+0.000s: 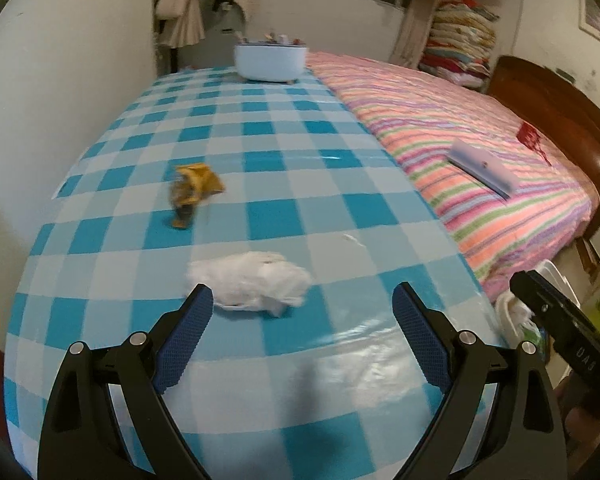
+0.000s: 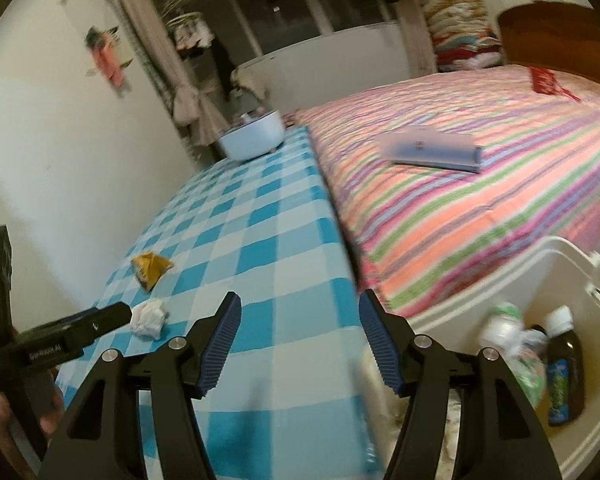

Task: Collect trash
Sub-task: 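Move both tools back over the table toward the tissue and wrapper, then grasp the white tissue with the right tool while the left tool grasps the yellow wrapper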

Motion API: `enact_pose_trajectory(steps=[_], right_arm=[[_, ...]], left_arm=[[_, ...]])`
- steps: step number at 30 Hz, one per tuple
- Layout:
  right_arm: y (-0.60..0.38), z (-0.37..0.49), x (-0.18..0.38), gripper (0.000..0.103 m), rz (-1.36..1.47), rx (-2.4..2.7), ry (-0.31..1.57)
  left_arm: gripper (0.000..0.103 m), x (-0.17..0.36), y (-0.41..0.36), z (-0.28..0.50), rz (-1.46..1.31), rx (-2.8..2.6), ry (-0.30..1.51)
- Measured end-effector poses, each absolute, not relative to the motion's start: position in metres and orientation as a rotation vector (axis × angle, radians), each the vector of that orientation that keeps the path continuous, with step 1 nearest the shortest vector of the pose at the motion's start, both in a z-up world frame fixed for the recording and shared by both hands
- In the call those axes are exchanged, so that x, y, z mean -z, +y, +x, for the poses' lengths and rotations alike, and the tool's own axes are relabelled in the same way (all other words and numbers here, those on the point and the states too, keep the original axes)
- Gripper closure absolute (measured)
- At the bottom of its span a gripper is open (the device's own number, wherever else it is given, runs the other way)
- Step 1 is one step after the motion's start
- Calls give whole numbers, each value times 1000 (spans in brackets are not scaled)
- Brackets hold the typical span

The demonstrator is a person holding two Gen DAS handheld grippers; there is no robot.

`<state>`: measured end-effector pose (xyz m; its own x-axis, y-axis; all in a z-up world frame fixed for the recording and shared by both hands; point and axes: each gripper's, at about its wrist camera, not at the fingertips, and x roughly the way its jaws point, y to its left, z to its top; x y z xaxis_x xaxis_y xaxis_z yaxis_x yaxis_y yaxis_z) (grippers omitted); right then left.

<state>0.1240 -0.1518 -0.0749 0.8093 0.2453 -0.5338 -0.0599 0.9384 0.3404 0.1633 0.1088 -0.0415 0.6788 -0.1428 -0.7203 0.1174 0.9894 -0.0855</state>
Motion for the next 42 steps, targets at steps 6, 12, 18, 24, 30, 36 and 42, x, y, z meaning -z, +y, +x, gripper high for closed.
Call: enact_pose_trajectory(steps=[6, 12, 18, 24, 30, 36, 42], right_arm=[[-114, 144, 76, 43, 240, -269, 668], [-64, 164, 82, 42, 151, -384, 741], [-32, 176, 87, 41, 104, -463, 783], [3, 188, 92, 36, 50, -533, 819], [37, 202, 97, 36, -33, -575, 853], [63, 218, 106, 35, -98, -572, 887], [74, 232, 111, 35, -108, -578, 917]], left_arm=[[13, 41, 148, 167, -86, 79, 810], [13, 41, 188, 169, -148, 10, 802], [13, 43, 218, 169, -199, -45, 802], [13, 47, 234, 170, -228, -65, 808], [13, 50, 243, 172, -255, -73, 818], [13, 54, 249, 177, -279, -79, 830], [13, 57, 250, 181, -291, -80, 841]])
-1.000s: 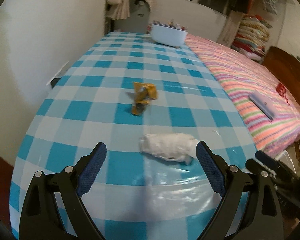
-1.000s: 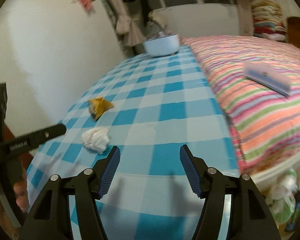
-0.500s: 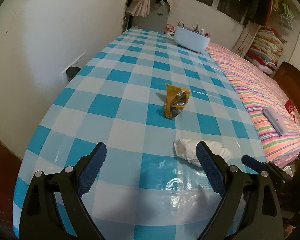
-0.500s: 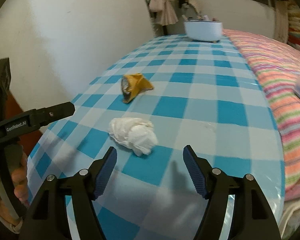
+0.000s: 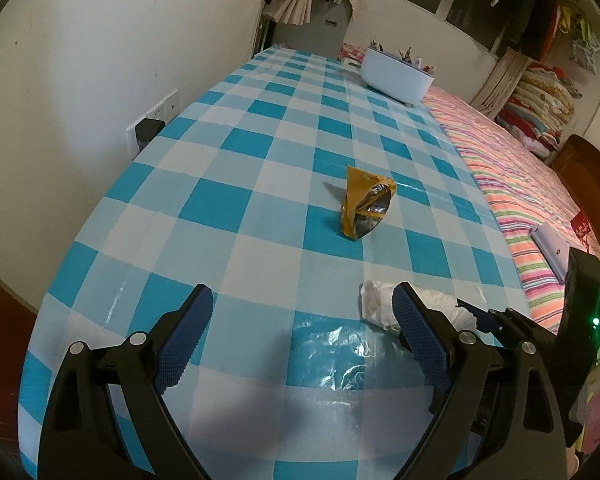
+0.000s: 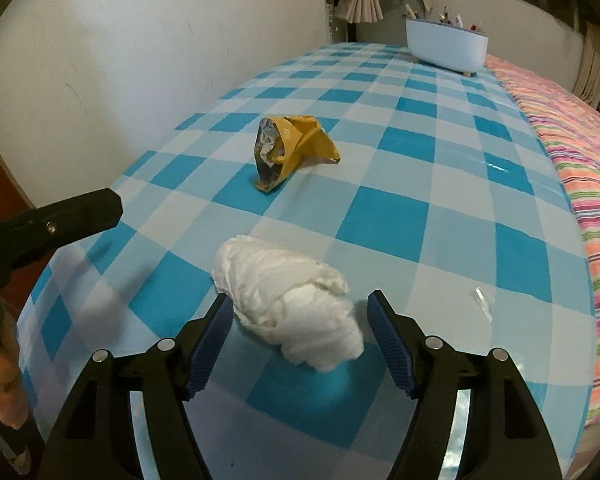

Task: Collect trash
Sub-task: 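Grasp the white tissue with the right tool while the left tool grasps the yellow wrapper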

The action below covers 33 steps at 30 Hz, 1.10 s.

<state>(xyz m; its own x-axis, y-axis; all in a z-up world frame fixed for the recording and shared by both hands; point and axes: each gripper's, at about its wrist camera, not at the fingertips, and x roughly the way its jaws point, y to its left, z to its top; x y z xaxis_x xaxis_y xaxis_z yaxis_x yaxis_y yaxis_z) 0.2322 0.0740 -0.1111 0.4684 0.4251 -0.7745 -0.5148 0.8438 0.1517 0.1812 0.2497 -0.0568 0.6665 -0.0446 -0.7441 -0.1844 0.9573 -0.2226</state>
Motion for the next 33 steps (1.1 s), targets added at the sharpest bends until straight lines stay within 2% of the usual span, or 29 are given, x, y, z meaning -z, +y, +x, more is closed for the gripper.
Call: enact_pose_trajectory(steps=[4, 6, 7, 8, 10, 33], right_arm=[[73, 238, 114, 36, -82, -602, 921], [72, 237, 115, 46, -83, -614, 911], [73, 237, 116, 62, -81, -621, 910], [70, 235, 115, 68, -74, -627, 902], [68, 236, 115, 73, -73, -628, 900], [-12, 227, 107, 74, 152, -587, 882]], left_arm=[[13, 59, 249, 184, -294, -82, 848], [13, 60, 250, 186, -295, -84, 852], [13, 61, 250, 187, -297, -85, 853], [13, 61, 250, 188, -300, -85, 855], [13, 63, 249, 191, -304, -87, 861], [13, 89, 206, 287, -219, -73, 957]])
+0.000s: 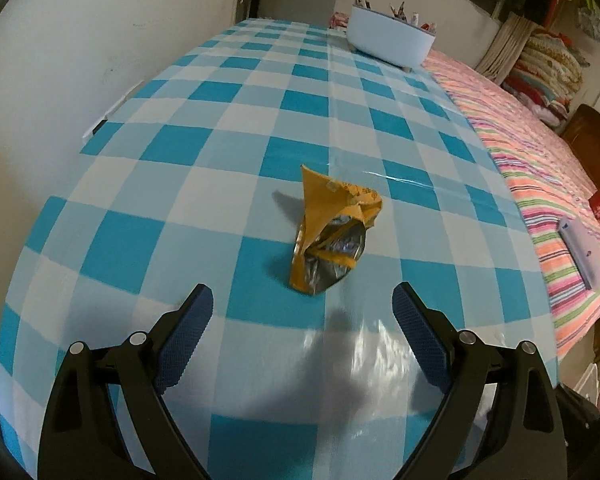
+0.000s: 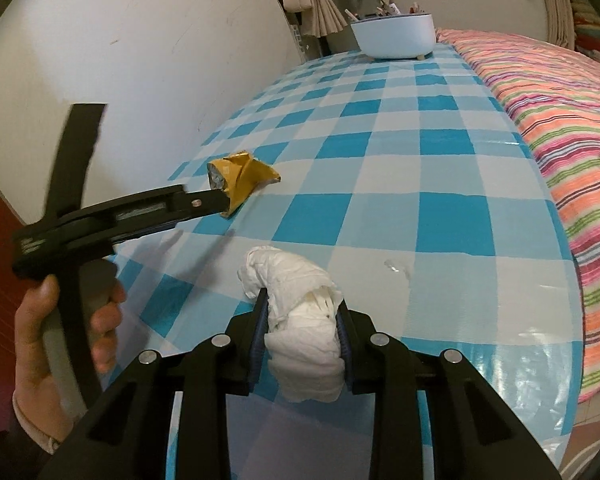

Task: Collect trash
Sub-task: 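Grasp the white tissue with the right tool while the left tool grasps the yellow wrapper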

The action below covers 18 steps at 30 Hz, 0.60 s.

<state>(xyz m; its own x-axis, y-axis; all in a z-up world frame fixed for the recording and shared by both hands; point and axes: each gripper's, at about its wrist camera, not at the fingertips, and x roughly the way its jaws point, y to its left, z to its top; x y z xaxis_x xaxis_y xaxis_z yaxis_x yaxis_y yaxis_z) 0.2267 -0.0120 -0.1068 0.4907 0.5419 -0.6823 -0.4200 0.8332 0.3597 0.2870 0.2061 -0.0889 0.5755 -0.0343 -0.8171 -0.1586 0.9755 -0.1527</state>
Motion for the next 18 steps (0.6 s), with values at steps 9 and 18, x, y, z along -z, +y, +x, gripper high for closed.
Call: enact_pose_trajectory(steps=[9, 18], right_arm=[[-24, 221, 100, 74, 166, -589, 860], [-26, 214, 93, 74, 167, -583, 831]], left_arm=[[15, 91, 203, 315, -165, -103, 933], [82, 101, 202, 324, -98, -90, 956]])
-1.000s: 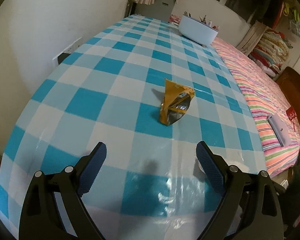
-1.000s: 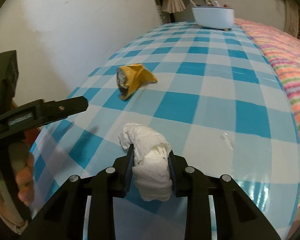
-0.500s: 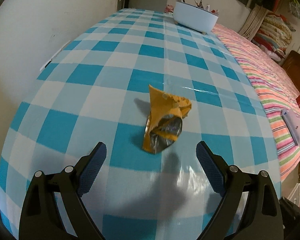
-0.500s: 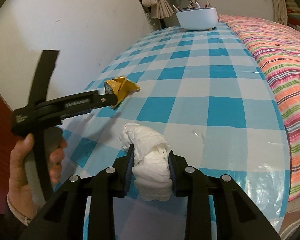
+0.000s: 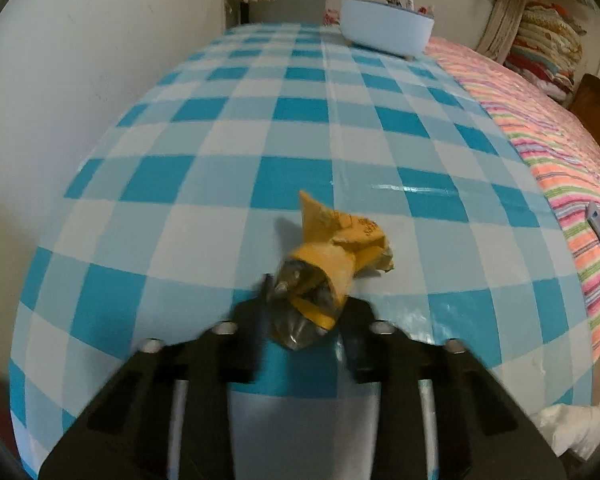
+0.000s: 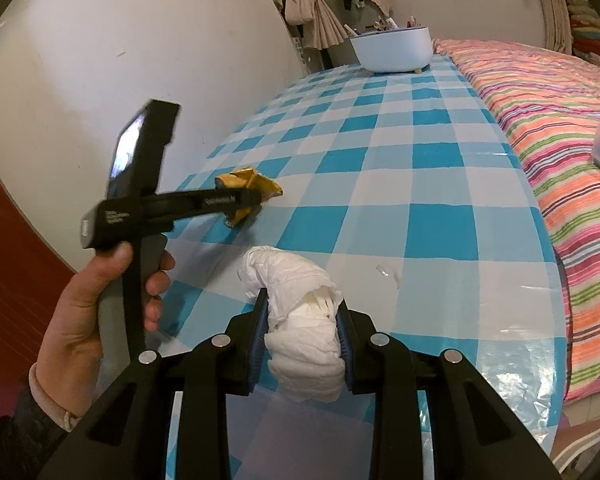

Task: Collect trash
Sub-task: 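Grasp the white tissue with the right tool while the left tool grasps the yellow wrapper, then carry the tissue and wrapper with both tools over the bin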

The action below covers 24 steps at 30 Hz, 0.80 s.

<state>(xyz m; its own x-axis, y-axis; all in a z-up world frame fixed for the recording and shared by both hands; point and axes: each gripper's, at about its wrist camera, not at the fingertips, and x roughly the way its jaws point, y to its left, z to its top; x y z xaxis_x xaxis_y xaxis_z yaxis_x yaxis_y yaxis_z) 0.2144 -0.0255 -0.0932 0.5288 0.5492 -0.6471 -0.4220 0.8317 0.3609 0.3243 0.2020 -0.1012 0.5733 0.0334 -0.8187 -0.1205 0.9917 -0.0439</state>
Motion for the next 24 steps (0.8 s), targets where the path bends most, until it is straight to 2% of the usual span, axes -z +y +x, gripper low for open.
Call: enact_pose_trajectory(steps=[6, 24], right_arm=[[-31, 210, 87, 74, 168, -567, 806], [-50, 191, 73, 74, 113, -500, 743]], left_arm=[[86, 91, 201, 307, -129, -72, 907], [86, 49, 150, 227, -43, 56, 800]])
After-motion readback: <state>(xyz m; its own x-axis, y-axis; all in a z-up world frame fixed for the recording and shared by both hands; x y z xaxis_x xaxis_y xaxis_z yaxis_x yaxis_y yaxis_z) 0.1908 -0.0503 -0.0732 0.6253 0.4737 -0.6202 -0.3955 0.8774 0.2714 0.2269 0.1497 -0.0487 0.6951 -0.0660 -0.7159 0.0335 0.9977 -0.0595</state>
